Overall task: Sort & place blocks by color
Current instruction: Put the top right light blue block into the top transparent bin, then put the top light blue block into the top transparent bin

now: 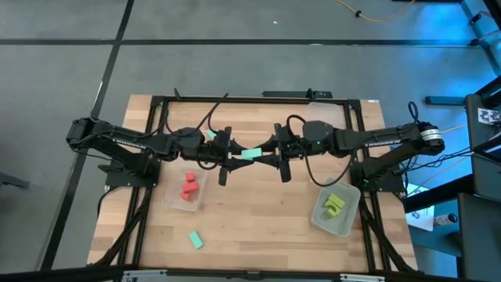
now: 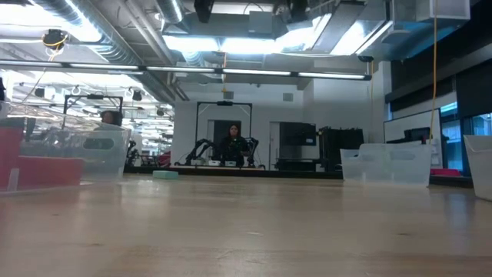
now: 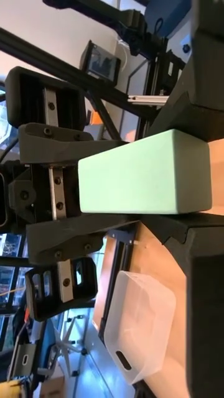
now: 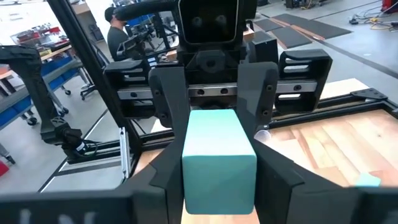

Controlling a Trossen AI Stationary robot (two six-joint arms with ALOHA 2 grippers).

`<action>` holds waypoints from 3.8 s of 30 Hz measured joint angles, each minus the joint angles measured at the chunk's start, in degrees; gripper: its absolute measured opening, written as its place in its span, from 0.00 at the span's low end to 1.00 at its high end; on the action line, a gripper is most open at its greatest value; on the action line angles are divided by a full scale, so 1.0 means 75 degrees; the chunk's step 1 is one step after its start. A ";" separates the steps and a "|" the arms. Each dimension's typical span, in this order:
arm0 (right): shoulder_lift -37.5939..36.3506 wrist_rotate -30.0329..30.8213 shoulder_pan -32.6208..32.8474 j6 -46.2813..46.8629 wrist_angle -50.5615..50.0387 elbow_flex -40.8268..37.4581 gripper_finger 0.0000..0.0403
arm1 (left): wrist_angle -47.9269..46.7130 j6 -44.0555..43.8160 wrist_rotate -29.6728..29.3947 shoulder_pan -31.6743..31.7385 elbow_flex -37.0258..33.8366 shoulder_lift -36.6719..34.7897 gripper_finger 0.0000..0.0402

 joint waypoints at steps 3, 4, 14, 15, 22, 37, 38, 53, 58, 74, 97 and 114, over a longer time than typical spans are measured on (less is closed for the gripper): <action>0.0000 -0.0062 -0.0003 -0.0020 0.0004 0.0000 0.34 | 0.0012 0.0050 -0.0016 0.0000 0.0000 0.0000 0.35; 0.0000 -0.0083 -0.0003 0.0002 0.0004 0.0000 0.34 | 0.0018 0.0078 -0.0016 0.0000 0.0000 0.0000 0.37; -0.0441 -0.0070 -0.0142 -0.0250 -0.1076 0.0003 0.34 | -0.0958 -0.0034 0.0154 0.0289 0.0012 -0.0637 0.47; -0.0594 -0.0035 -0.0199 -0.0311 -0.1301 0.0003 0.34 | -0.1088 -0.0045 0.0188 0.0351 0.0012 -0.0798 0.48; -0.1676 0.0308 -0.0396 -0.0371 -0.3178 0.0003 0.34 | -0.2064 0.0013 0.0158 0.0744 0.0011 -0.2314 0.48; -0.2989 0.0774 -0.0373 0.0145 -0.1916 -0.1426 0.34 | -0.0797 -0.0174 -0.0820 0.0511 -0.1775 -0.4316 0.48; -0.2996 0.0775 -0.0373 0.0182 -0.1841 -0.1439 0.34 | -0.0749 -0.0172 -0.0828 0.0513 -0.1775 -0.4325 0.48; -0.1848 0.3750 -0.1127 0.0594 -0.6113 0.1089 0.34 | -0.0708 -0.0171 -0.0855 0.0510 -0.1775 -0.4313 0.48; -0.0658 0.3881 -0.2767 0.0602 -0.9071 0.2460 0.34 | -0.0711 -0.0168 -0.0884 0.0510 -0.1775 -0.4312 0.48; 0.2092 0.1308 -0.6869 -0.0275 -0.9862 0.1489 0.34 | -0.0720 -0.0168 -0.0884 0.0510 -0.1775 -0.4307 0.48; 0.3685 0.0890 -0.7303 0.0406 -0.8314 0.1466 0.34 | -0.0607 -0.0167 -0.1100 0.0510 -0.1775 -0.4307 0.48; 0.3329 0.0964 -0.7297 -0.0150 -0.8564 0.1440 0.79 | -0.0245 -0.0171 -0.1138 0.0510 -0.1775 -0.4307 0.48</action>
